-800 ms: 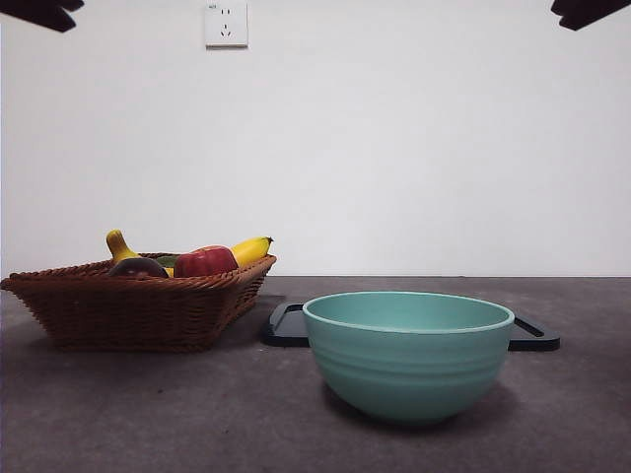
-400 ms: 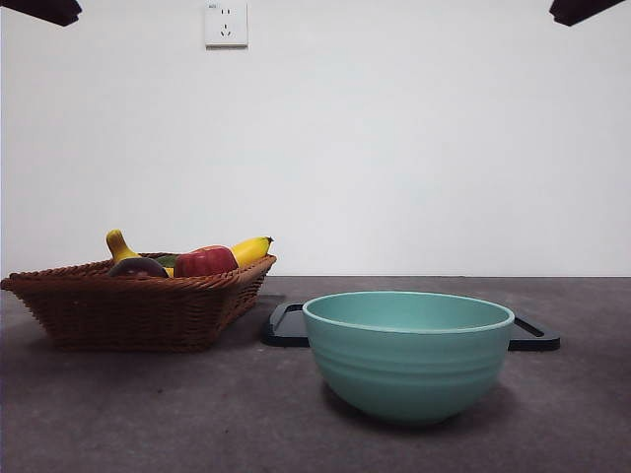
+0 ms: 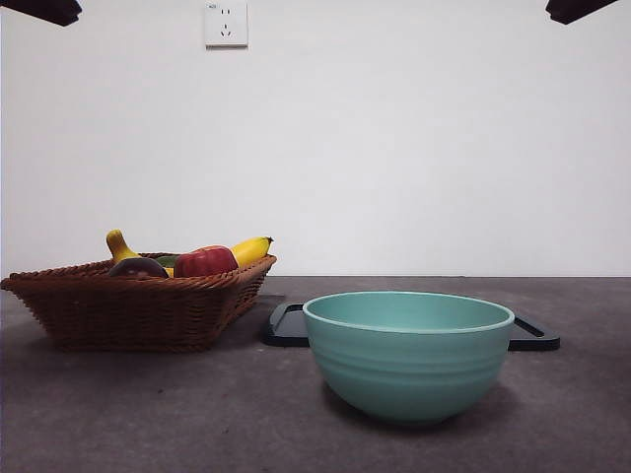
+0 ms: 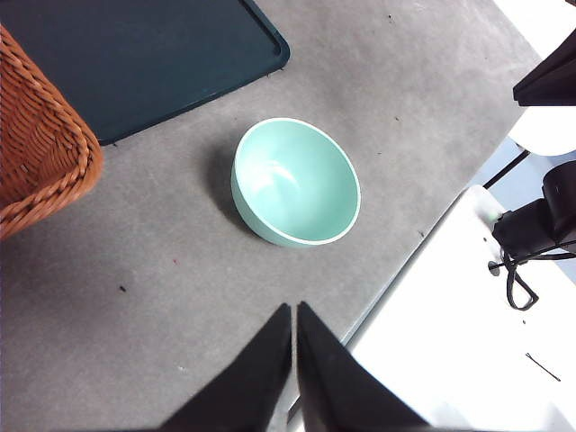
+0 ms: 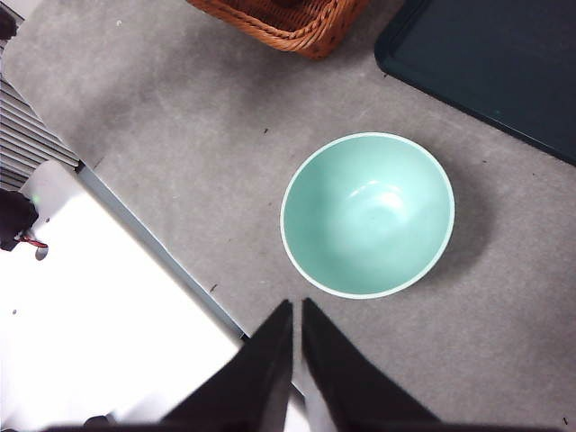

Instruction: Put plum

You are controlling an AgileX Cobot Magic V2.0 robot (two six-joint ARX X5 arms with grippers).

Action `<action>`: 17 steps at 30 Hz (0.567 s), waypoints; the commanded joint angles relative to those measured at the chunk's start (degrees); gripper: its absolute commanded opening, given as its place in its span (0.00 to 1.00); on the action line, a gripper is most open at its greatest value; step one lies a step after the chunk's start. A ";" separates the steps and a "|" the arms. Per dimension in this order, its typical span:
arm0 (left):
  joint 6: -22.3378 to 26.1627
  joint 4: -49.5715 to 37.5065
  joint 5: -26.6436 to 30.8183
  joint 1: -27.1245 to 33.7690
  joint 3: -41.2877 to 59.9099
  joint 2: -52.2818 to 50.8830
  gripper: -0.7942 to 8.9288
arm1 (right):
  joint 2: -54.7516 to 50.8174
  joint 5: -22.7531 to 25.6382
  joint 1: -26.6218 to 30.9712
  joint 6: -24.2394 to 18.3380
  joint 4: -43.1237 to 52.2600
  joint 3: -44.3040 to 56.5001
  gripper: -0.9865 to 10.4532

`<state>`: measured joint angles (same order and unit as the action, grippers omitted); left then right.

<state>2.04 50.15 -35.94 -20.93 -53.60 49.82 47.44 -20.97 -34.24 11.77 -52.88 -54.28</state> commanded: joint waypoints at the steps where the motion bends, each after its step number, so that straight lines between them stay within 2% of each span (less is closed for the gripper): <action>1: 0.48 -0.42 -0.22 -0.37 -0.76 0.35 0.09 | 0.37 -0.04 -0.50 -0.76 0.57 -1.05 0.09; 5: 1.20 -2.14 0.39 0.07 -0.76 -1.49 0.09 | 0.37 -0.04 -0.50 -0.76 0.57 -1.05 0.09; 6: 3.13 -3.26 0.63 0.76 -0.76 -2.60 0.09 | 0.37 -0.04 -0.50 -0.76 0.57 -1.05 0.09; 9: 4.85 -8.68 2.80 3.65 -0.61 -6.45 0.09 | 0.39 -0.02 -0.50 -0.76 0.57 -1.05 0.09; 13: 4.98 -18.29 8.87 8.74 0.61 -12.68 0.09 | 0.37 -0.04 -0.50 -0.76 0.57 -1.05 0.09; 17: 5.03 -28.61 17.59 13.33 5.29 -19.80 0.09 | 0.37 -0.04 -0.50 -0.76 0.57 -1.05 0.09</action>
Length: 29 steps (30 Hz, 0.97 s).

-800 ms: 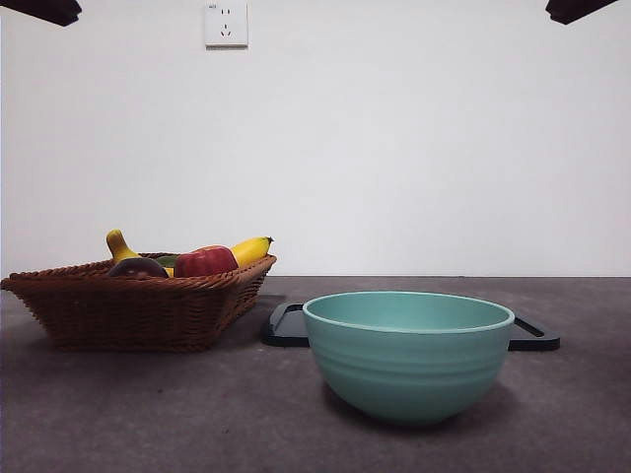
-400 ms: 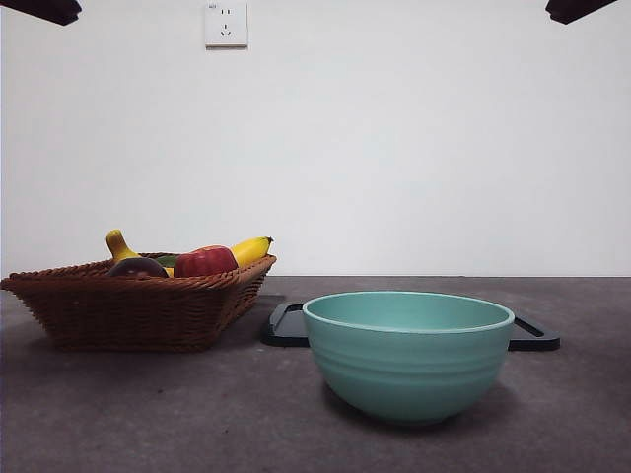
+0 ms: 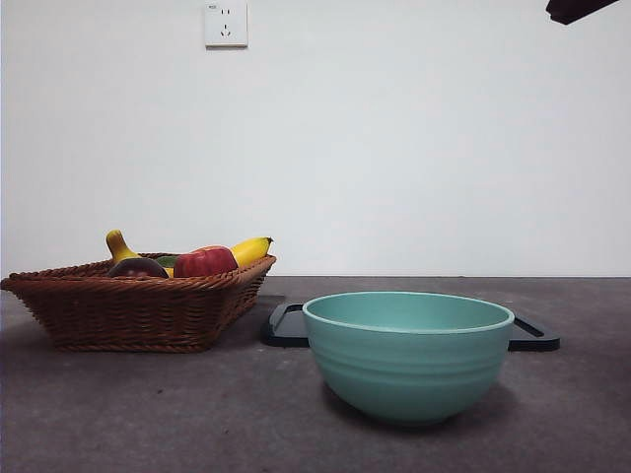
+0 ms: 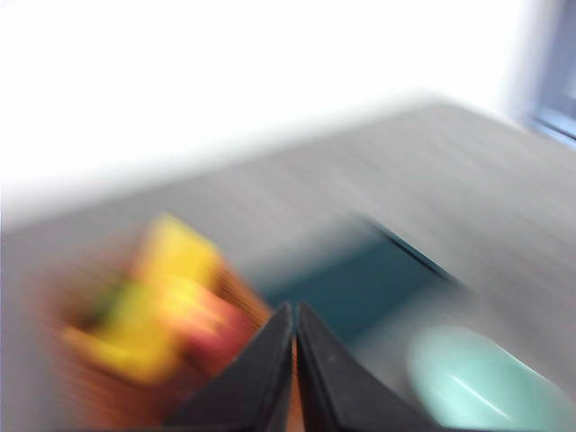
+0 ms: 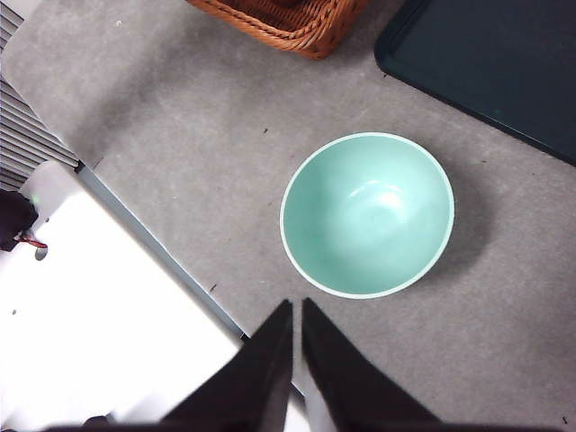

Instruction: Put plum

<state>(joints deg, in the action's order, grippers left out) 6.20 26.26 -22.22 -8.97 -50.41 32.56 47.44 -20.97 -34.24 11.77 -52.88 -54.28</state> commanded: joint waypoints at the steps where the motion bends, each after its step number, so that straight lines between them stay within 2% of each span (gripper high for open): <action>1: 0.87 -7.26 5.90 2.27 3.96 -4.35 0.09 | 0.37 -0.02 -0.50 -0.76 0.57 -1.05 0.09; 7: 0.83 -20.13 15.54 5.57 17.49 -13.44 0.09 | 0.37 -0.04 -0.50 -0.76 0.57 -1.05 0.09; 13: 0.79 -26.73 16.28 7.43 30.67 -20.50 0.09 | 0.37 -0.04 -0.50 -0.76 0.57 -1.05 0.09; 21: 0.44 -27.28 16.50 8.37 42.91 -27.04 0.09 | 0.37 -0.02 -0.50 -0.76 0.57 -1.05 0.09; 29: 0.20 -24.50 16.50 8.37 48.35 -31.26 0.09 | 0.37 -0.04 -0.50 -0.76 0.57 -1.05 0.09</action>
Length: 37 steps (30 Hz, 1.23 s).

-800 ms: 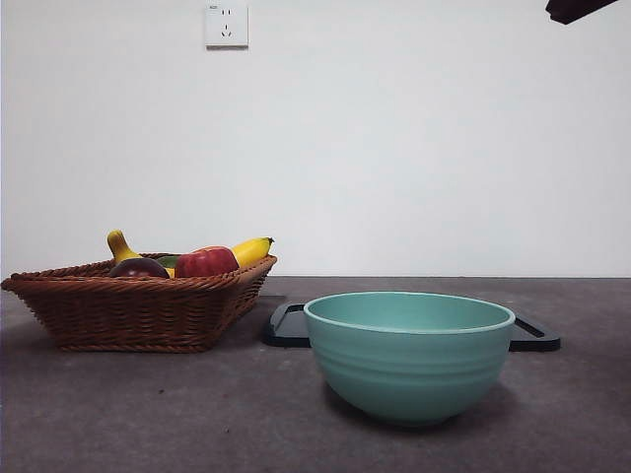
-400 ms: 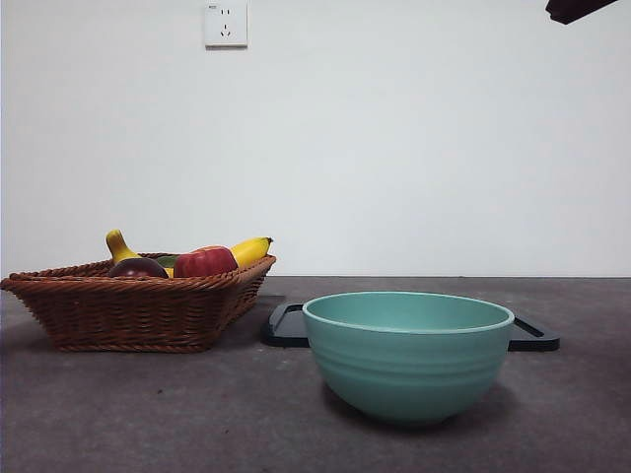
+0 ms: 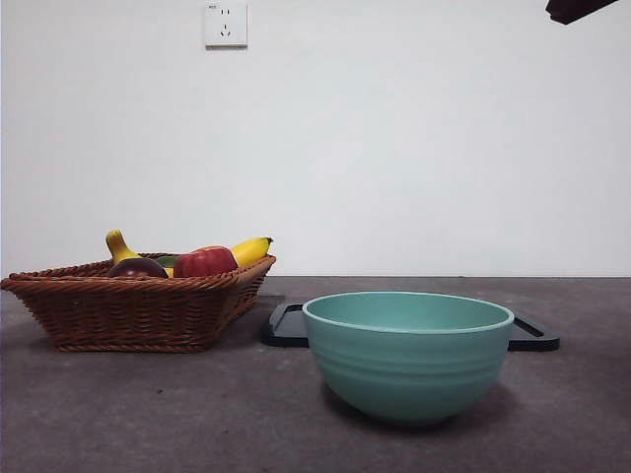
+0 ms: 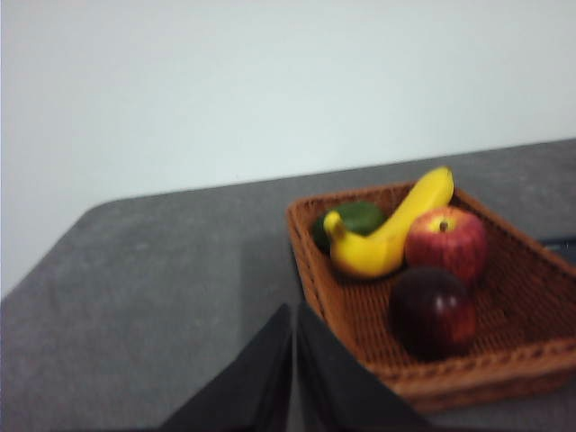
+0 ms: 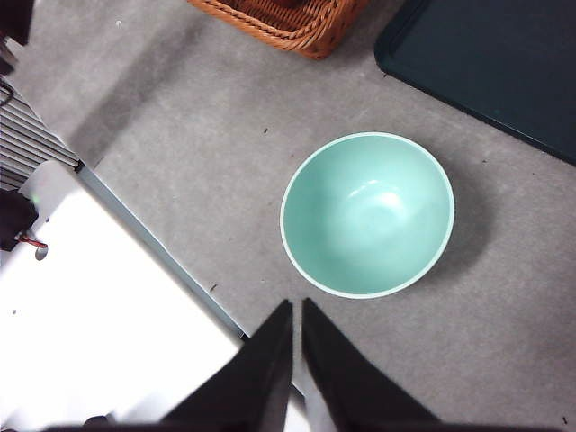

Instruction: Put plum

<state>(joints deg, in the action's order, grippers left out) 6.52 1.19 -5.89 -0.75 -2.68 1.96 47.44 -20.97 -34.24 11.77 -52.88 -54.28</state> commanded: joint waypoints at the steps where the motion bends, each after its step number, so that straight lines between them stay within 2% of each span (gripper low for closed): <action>1: -0.13 1.40 0.17 0.17 0.90 -1.05 0.09 | 0.37 -0.04 -0.50 -0.76 0.57 -1.05 0.09; 13: -0.11 9.49 0.17 0.48 2.03 -1.77 0.09 | 0.37 -0.02 -0.50 -0.76 0.57 -1.05 0.09; 37: -0.11 9.42 0.15 0.48 2.01 -1.77 0.09 | 0.37 -0.04 -0.50 -0.76 0.57 -1.05 0.09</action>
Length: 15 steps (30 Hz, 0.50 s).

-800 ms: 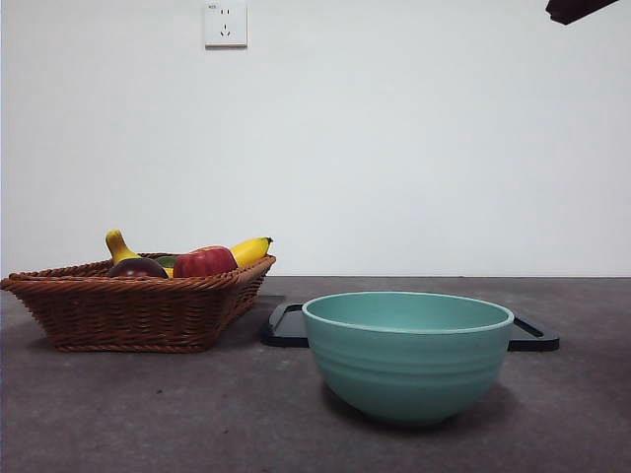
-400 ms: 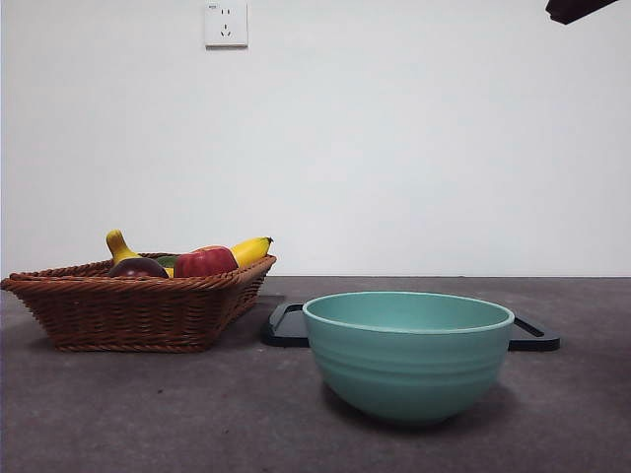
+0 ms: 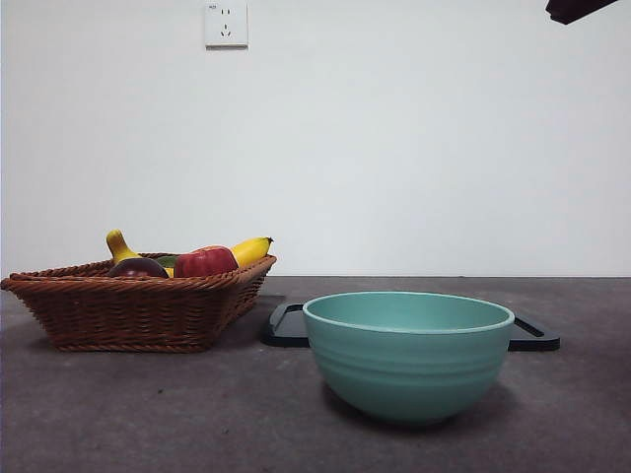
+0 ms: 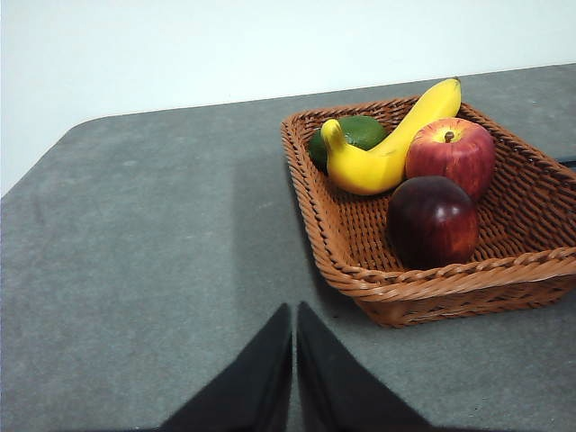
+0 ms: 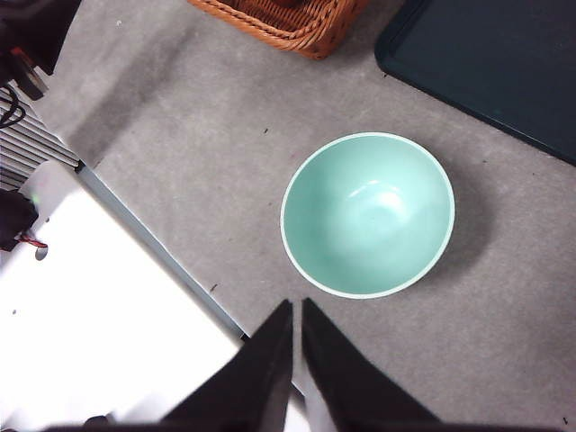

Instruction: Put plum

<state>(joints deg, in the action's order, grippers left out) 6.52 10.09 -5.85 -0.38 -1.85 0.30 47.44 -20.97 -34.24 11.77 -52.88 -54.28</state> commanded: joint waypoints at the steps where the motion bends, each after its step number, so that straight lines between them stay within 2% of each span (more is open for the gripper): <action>1: -0.11 0.55 0.11 0.11 1.18 -0.11 0.09 | 0.37 -0.04 -0.50 -0.76 0.57 -1.05 0.09; 9: -0.11 0.55 0.11 0.11 1.18 -0.11 0.09 | 0.20 -0.02 -0.50 -0.94 0.55 -1.05 0.09; 13: -0.11 0.55 0.11 0.11 1.18 -0.11 0.09 | -1.66 1.46 1.68 -7.93 1.70 -1.01 0.09; 15: -0.11 0.55 0.11 0.11 1.18 -0.11 0.09 | -3.34 3.26 4.61 -10.62 5.46 -0.33 0.09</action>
<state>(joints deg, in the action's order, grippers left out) 6.52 10.09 -5.82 -0.38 -1.85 0.32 44.38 -18.37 -30.30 5.32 -49.28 -54.19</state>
